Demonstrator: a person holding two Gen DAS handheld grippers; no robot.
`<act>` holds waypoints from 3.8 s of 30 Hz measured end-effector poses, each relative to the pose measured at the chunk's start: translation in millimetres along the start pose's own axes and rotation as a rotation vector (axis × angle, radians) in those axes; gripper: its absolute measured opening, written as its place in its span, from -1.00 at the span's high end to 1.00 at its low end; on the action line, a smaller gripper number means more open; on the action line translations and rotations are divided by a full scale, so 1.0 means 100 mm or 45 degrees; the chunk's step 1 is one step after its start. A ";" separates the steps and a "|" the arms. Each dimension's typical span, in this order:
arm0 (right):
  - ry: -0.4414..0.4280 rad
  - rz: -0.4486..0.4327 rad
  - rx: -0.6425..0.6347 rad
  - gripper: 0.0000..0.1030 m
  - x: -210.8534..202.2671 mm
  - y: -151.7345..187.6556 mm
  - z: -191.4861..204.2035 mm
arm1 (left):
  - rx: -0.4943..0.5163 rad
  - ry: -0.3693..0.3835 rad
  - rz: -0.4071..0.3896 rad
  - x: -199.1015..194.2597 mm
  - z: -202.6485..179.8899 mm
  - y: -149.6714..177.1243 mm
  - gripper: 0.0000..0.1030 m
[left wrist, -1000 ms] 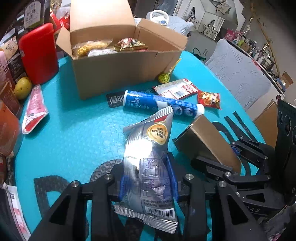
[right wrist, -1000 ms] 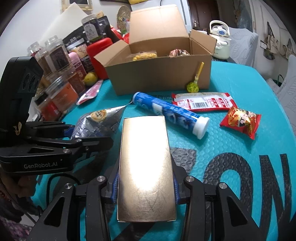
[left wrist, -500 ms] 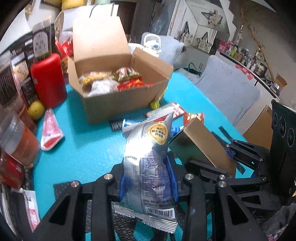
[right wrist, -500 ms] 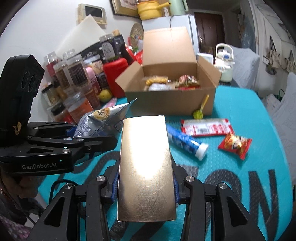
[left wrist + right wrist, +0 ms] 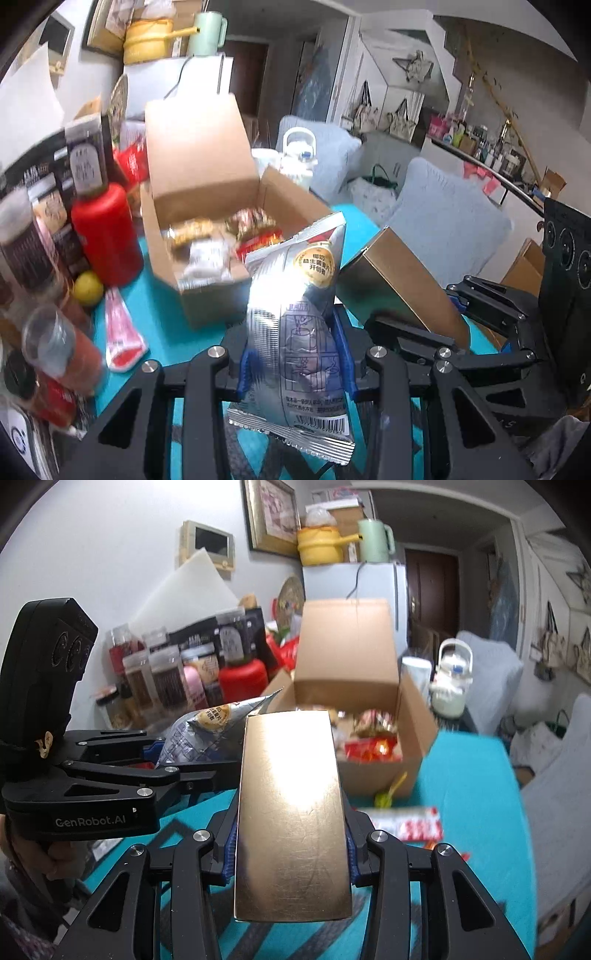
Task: Organize snacks
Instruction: 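Carry the silver packet and gold box over the cardboard box with both grippers, then lower both items into the box and open both grippers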
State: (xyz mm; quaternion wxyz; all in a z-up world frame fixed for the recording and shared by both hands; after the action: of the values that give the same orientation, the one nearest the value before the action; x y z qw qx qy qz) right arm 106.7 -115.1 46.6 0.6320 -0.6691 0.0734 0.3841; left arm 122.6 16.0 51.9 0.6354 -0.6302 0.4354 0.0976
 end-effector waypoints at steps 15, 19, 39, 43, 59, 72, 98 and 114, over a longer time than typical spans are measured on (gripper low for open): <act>0.030 -0.126 -0.047 0.17 0.15 -0.83 -0.33 | 0.011 0.013 -0.191 0.04 0.12 -0.81 0.29; 0.039 -0.136 -0.052 0.17 0.28 -0.99 -0.45 | -0.005 0.009 -0.236 0.16 0.21 -1.03 0.29; 0.023 -0.091 0.053 0.17 1.37 -1.50 -1.08 | -0.143 -0.048 -0.219 1.17 0.81 -1.61 0.29; 0.014 -0.054 0.058 0.17 1.58 -1.52 -1.14 | -0.153 -0.124 -0.185 1.35 0.93 -1.64 0.29; 0.091 0.128 0.093 0.17 2.22 -1.40 -1.30 | -0.221 -0.204 0.068 2.07 1.23 -1.56 0.29; 0.110 0.264 0.134 0.16 2.54 -1.27 -1.36 | -0.298 -0.254 0.247 2.45 1.48 -1.44 0.29; 0.160 0.336 0.144 0.08 2.55 -1.24 -1.44 | -0.259 -0.414 0.354 2.55 1.44 -1.43 0.01; 0.142 0.162 0.110 0.08 1.99 -1.41 -1.31 | -0.191 -0.371 0.135 1.87 1.14 -1.60 0.01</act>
State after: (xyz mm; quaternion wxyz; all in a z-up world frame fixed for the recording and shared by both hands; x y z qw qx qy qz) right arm 382.5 -129.1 25.0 0.6295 -0.6556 0.1673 0.3820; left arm 391.6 7.7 20.1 0.6368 -0.6312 0.3629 0.2536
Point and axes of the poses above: each gripper's, at about its wrist camera, not at the fingertips, and x roughly the way its jaws point, z to its left, y to its underside, the point moved 1 cm from there along x, roughly the way its jaws point, and after that the axes turned 5 degrees about z, right-handed, at the moved point
